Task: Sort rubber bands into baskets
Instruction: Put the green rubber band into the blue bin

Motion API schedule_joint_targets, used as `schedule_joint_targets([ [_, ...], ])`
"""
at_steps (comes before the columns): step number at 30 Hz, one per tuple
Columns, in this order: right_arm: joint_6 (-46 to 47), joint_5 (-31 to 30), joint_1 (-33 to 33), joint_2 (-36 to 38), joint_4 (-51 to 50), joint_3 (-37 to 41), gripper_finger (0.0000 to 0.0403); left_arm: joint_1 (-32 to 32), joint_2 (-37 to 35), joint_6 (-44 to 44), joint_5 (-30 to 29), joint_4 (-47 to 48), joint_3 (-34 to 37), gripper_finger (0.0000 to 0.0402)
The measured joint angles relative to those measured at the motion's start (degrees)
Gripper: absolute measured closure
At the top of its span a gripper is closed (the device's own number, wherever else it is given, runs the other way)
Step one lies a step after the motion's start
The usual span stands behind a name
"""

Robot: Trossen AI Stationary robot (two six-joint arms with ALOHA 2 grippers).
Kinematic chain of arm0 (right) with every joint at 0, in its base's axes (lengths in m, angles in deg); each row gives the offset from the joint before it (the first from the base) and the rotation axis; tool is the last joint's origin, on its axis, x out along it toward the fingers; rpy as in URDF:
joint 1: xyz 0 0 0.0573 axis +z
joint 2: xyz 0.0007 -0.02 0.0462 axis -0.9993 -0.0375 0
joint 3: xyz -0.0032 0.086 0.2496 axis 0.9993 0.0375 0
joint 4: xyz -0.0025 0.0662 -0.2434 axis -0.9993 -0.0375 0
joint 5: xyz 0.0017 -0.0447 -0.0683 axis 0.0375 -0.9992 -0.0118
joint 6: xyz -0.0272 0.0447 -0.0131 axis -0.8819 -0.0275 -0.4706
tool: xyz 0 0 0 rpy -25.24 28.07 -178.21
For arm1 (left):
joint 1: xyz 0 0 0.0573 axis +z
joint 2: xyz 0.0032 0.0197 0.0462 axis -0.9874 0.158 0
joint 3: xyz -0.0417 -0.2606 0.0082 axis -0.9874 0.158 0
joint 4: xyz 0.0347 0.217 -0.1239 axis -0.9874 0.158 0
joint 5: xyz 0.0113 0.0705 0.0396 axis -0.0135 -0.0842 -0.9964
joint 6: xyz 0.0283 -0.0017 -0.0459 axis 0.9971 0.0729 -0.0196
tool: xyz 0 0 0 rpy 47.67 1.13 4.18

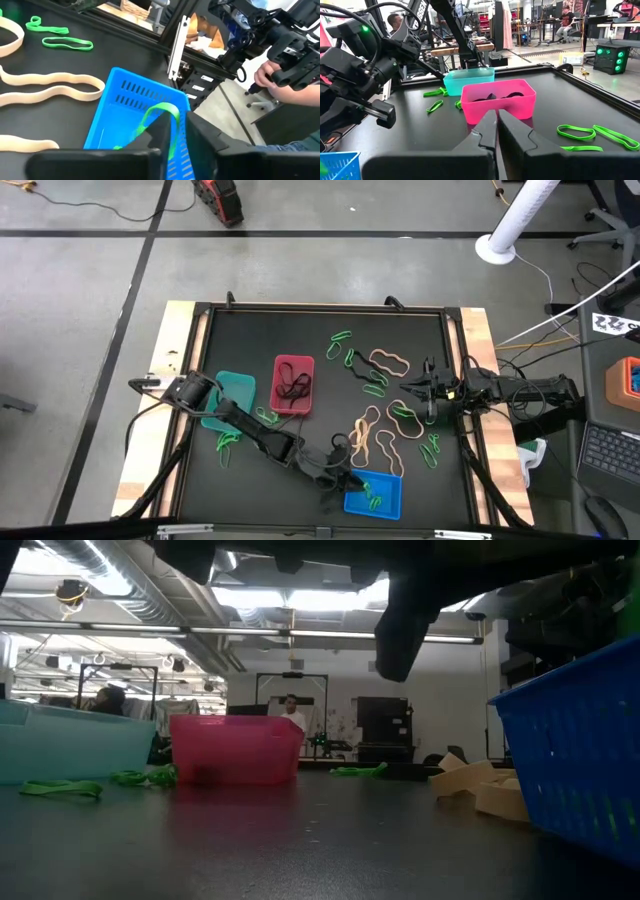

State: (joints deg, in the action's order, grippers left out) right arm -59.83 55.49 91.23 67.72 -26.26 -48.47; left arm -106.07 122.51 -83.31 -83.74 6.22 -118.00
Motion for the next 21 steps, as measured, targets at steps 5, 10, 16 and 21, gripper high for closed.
schedule_joint_targets([
  [5,0.0,0.0,0.0,0.0,0.0,0.0,0.0384,0.1,0.0,1.3,0.0,0.0,0.0,0.0293],
  [10,0.0,0.0,0.0,0.0,0.0,0.0,0.0384,0.1,0.0,1.2,0.3,0.1,0.0,0.0265],
  [16,0.0,0.0,0.0,0.0,0.0,0.0,0.0384,0.3,-0.1,1.6,0.8,1.0,0.0,0.0261],
  [21,0.0,0.0,0.0,0.0,0.0,0.0,0.0384,0.6,-0.2,6.3,1.5,10.4,0.0,0.026],
])
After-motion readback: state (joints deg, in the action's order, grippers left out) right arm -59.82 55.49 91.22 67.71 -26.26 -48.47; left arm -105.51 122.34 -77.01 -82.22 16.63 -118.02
